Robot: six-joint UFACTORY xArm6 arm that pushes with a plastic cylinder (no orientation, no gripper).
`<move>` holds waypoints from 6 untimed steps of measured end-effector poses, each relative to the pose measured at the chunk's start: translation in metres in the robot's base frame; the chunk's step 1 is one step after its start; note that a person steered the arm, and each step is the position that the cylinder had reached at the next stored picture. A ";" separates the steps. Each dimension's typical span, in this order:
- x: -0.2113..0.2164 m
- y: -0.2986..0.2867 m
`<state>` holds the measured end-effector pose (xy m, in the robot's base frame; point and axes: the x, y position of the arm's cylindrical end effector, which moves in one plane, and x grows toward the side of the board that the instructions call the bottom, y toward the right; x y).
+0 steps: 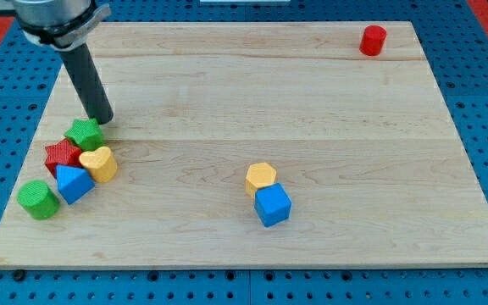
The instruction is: Move your arm to the right of the red circle
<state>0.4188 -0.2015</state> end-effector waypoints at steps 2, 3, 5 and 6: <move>0.008 0.068; 0.001 0.166; -0.076 0.358; -0.134 0.454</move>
